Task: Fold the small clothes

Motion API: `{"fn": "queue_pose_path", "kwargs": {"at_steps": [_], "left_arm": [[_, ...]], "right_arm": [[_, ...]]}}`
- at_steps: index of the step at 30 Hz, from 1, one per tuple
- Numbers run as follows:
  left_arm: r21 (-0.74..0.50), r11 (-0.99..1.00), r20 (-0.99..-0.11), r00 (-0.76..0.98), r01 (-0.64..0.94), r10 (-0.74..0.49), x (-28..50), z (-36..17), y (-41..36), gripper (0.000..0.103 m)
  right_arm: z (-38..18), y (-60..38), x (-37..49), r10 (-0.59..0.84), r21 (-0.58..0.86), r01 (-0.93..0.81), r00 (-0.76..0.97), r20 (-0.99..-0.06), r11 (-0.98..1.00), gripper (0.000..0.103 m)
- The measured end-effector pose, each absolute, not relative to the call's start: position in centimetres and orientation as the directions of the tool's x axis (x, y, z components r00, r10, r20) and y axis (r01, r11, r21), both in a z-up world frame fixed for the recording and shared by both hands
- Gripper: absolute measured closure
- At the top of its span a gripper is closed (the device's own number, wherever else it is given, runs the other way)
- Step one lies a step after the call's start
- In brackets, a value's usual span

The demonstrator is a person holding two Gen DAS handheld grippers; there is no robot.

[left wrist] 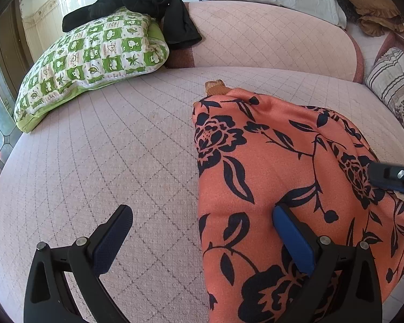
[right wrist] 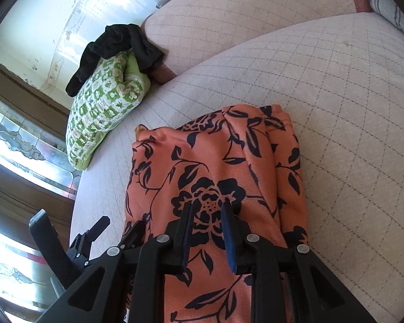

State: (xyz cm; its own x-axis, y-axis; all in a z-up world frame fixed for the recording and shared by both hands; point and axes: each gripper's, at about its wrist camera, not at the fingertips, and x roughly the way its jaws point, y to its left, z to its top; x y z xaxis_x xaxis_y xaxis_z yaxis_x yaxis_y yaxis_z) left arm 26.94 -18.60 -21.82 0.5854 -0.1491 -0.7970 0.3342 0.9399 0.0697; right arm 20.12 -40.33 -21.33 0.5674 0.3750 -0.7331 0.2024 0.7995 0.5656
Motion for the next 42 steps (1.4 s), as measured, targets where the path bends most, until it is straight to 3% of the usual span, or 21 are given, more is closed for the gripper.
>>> {"fn": "queue_pose_path", "kwargs": {"at_steps": [3, 16, 18, 20, 27, 31, 42], "left_arm": [[0.068, 0.941, -0.796, 0.586, 0.332, -0.149, 27.0, -21.9, -18.6, 0.000], [0.037, 0.940, -0.806, 0.567, 0.338, -0.172, 27.4, -22.2, -18.3, 0.000], [0.018, 0.935, -0.809, 0.555, 0.353, -0.194, 27.6, -22.1, -18.1, 0.000], [-0.017, 0.929, -0.821, 0.525, 0.370, -0.224, 28.0, -22.0, -17.7, 0.000], [-0.294, 0.879, -0.845, 0.329, 0.374, -0.422, 30.4, -22.9, -14.9, 0.000], [-0.391, 0.845, -0.828, 0.260, 0.366, -0.496, 31.2, -23.4, -14.1, 0.000], [-0.453, 0.799, -0.824, 0.158, 0.395, -0.545, 30.7, -24.8, -15.2, 0.000]], "right_arm": [[-22.8, -40.2, 20.6, 0.368, 0.546, 0.228, 0.531, -0.763, 0.806, 0.079], [-20.8, -42.8, 19.5, 0.341, 0.574, 0.235, 0.610, -0.715, 0.784, 0.078], [-20.9, -43.7, 19.2, 0.336, 0.587, 0.259, 0.618, -0.711, 0.767, 0.067], [-21.1, -44.9, 18.8, 0.336, 0.612, 0.289, 0.629, -0.701, 0.736, 0.021], [-22.1, -47.7, 18.4, 0.370, 0.656, 0.316, 0.625, -0.688, 0.686, 0.020], [-23.1, -48.3, 18.7, 0.411, 0.670, 0.320, 0.592, -0.693, 0.670, 0.020], [-26.8, -47.9, 19.3, 0.569, 0.728, 0.292, 0.471, -0.674, 0.621, 0.021]]}}
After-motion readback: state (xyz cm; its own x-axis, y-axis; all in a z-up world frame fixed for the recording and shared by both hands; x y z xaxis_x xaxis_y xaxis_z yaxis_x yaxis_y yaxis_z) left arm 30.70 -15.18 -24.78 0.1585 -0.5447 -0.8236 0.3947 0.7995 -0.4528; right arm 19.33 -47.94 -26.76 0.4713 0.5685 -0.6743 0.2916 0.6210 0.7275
